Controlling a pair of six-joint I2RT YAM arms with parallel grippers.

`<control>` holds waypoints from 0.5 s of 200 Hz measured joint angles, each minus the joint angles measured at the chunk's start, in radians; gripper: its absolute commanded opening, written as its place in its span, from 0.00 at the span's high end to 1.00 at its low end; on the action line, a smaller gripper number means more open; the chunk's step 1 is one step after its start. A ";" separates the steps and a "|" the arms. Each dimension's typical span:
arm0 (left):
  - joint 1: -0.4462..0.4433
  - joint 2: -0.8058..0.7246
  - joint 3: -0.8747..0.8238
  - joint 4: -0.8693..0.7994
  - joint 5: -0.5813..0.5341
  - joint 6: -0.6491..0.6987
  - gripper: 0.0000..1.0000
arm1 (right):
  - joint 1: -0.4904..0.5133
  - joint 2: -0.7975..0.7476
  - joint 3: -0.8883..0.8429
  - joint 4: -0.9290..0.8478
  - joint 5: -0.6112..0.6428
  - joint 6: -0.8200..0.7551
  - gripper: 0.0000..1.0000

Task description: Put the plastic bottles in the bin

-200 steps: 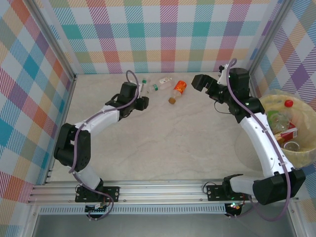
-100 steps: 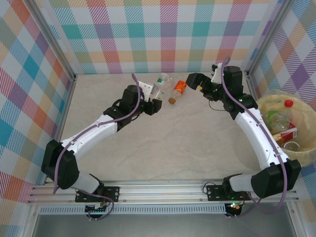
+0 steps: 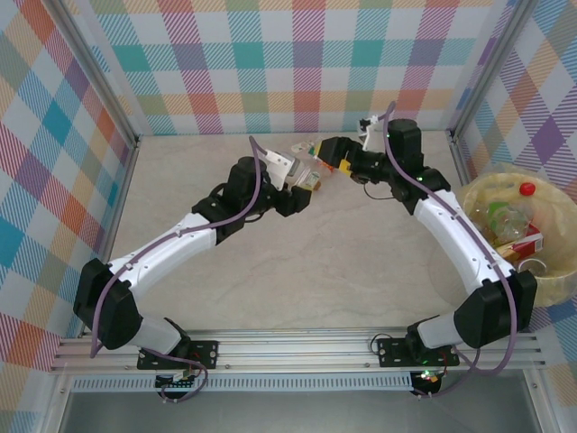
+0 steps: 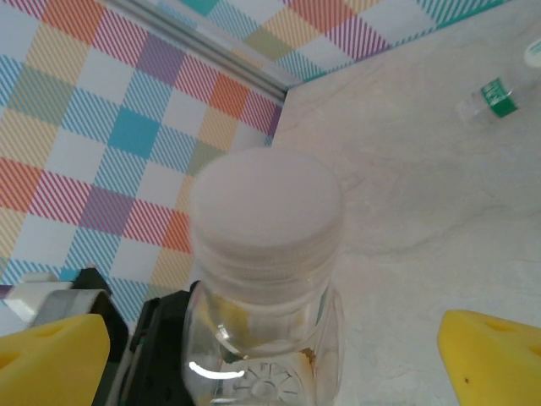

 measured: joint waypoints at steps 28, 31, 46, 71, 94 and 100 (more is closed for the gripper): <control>-0.009 0.003 0.002 0.021 0.040 0.000 0.69 | 0.028 0.035 0.000 0.016 0.014 0.003 0.07; -0.009 0.003 0.002 0.021 0.043 0.000 0.69 | 0.030 0.037 0.000 0.019 0.017 0.004 0.08; -0.012 0.006 0.002 0.021 0.061 0.000 0.69 | 0.040 0.040 0.000 0.032 0.027 0.016 0.13; -0.014 0.011 0.002 0.021 0.081 0.000 0.69 | 0.051 0.040 -0.002 0.069 0.061 0.029 0.23; -0.014 0.016 0.003 0.021 0.088 0.000 0.69 | 0.053 0.031 -0.033 0.116 0.119 0.056 0.34; -0.014 0.018 0.003 0.021 0.091 0.000 0.69 | 0.053 0.025 -0.048 0.127 0.137 0.063 0.37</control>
